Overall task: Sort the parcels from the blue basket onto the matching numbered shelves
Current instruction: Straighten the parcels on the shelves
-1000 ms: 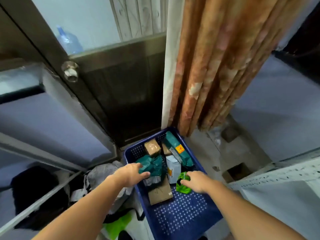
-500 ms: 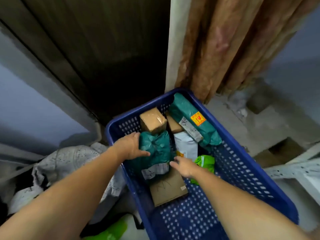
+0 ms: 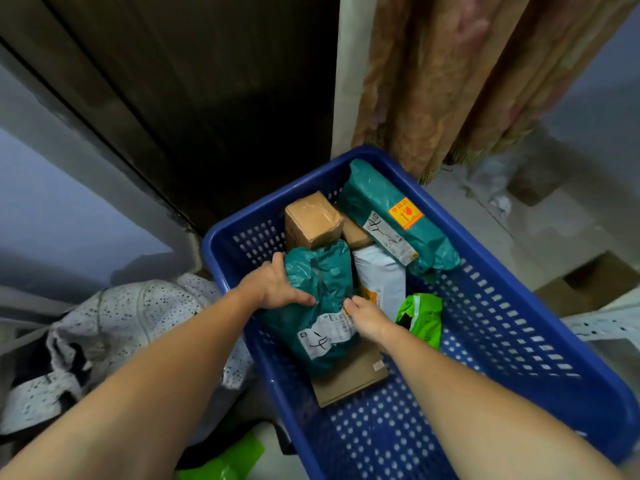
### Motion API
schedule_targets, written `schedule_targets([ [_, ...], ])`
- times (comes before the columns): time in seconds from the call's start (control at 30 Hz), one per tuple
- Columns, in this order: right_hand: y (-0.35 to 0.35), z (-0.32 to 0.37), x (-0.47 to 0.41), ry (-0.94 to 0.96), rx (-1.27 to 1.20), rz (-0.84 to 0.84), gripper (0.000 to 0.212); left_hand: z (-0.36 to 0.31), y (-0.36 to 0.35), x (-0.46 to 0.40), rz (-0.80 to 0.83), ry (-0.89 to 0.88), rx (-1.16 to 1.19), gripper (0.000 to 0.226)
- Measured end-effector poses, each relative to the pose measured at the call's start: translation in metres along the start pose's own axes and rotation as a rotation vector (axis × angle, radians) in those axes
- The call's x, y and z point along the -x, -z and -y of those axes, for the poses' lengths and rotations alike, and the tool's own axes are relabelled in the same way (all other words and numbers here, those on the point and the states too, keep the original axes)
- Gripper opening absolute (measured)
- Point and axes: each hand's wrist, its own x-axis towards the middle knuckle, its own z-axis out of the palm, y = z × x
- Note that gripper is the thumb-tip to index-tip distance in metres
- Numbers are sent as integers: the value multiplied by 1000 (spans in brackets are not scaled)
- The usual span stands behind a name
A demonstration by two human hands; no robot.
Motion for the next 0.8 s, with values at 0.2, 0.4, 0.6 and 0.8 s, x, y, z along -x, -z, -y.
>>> schedule_targets([
  [0.2,56,46,98,-21,-294,-279,82,-28,46,80,-33,60,523,99],
  [0.4,136,141,246,-85,-706,-229,110,-71,144,192,39,53,980,100],
  [0.6,220,273,415,19,-795,11,73,-148,274,317,37,-62,1195,89],
  [0.8,297,394,572,183,-843,36,56,-251,417,460,55,-261,1331,35],
])
